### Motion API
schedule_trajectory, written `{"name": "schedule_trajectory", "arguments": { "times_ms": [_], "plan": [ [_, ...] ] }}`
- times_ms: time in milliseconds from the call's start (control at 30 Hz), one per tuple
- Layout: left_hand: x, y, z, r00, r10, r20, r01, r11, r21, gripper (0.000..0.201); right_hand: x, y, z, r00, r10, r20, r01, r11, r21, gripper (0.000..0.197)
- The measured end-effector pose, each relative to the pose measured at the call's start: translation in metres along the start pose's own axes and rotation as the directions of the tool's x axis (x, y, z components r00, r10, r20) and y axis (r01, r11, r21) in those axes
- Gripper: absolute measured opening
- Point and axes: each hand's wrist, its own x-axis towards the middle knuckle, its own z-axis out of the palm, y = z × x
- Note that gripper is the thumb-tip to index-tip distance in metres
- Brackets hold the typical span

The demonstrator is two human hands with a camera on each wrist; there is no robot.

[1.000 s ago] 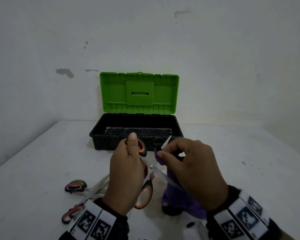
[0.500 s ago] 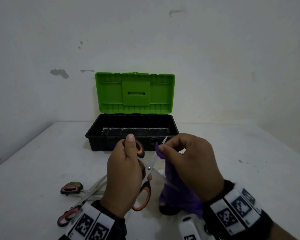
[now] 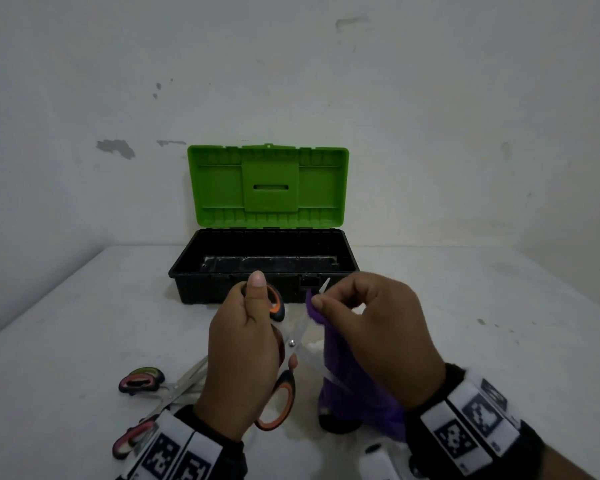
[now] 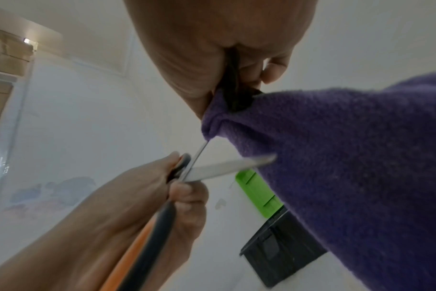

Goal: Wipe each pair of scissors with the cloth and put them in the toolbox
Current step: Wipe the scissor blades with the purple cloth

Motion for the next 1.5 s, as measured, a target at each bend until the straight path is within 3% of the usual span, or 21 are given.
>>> {"name": "schedule_trajectory", "arguments": {
  "times_ms": [100,233,367,500,633,800,1000,1067,1267,1500],
  "plan": [
    [0.001,-0.001,0.001,1.0,-0.012,-0.004,0.012,1.0,0.011,0.049,0.006,0.003,-0.001,0.998,0.017,-0.056,-0.017,1.0,0.003,0.017],
    [0.0,-0.001,0.0,1.0,-0.015,-0.004,0.015,1.0,0.01,0.049,-0.002,-0.002,0.002,1.0,-0.003,0.018,0.003,1.0,0.004,0.015],
    [0.0,0.0,0.001,1.0,-0.016,-0.011,0.016,1.0,0.005,0.048,0.01,0.003,-0.002,0.997,0.022,-0.077,-0.022,1.0,0.009,0.017],
    [0.001,0.001,-0.002,1.0,0.001,-0.019,0.0,1.0,0.031,0.048,0.001,-0.005,0.001,1.0,0.001,-0.003,-0.001,1.0,-0.003,0.015],
    [0.001,-0.001,-0.001,0.999,0.022,-0.036,-0.02,0.998,0.054,0.047,0.013,0.0,-0.004,0.996,0.029,-0.08,-0.028,0.999,0.02,0.016],
    [0.001,-0.002,-0.003,0.998,0.044,-0.044,-0.04,0.995,0.089,0.051,0.003,-0.005,0.001,1.0,0.016,-0.024,-0.016,1.0,0.001,0.015],
    [0.002,-0.007,-0.001,0.997,0.048,-0.066,-0.039,0.991,0.125,0.052,0.029,0.007,-0.008,0.985,0.093,-0.143,-0.087,0.995,0.046,0.017],
    [0.007,-0.009,-0.003,0.993,0.093,-0.071,-0.081,0.984,0.161,0.051,0.028,0.007,-0.014,0.985,0.096,-0.143,-0.086,0.994,0.07,0.017],
    [0.012,-0.002,0.001,0.966,0.248,-0.07,-0.233,0.958,0.169,0.045,-0.001,-0.012,-0.005,0.998,-0.01,0.054,0.013,0.999,-0.046,0.016],
    [0.011,-0.008,0.009,0.93,0.358,-0.077,-0.33,0.911,0.245,0.044,-0.01,-0.008,0.017,0.994,-0.079,0.071,0.085,0.993,-0.086,0.014]
  ]
}}
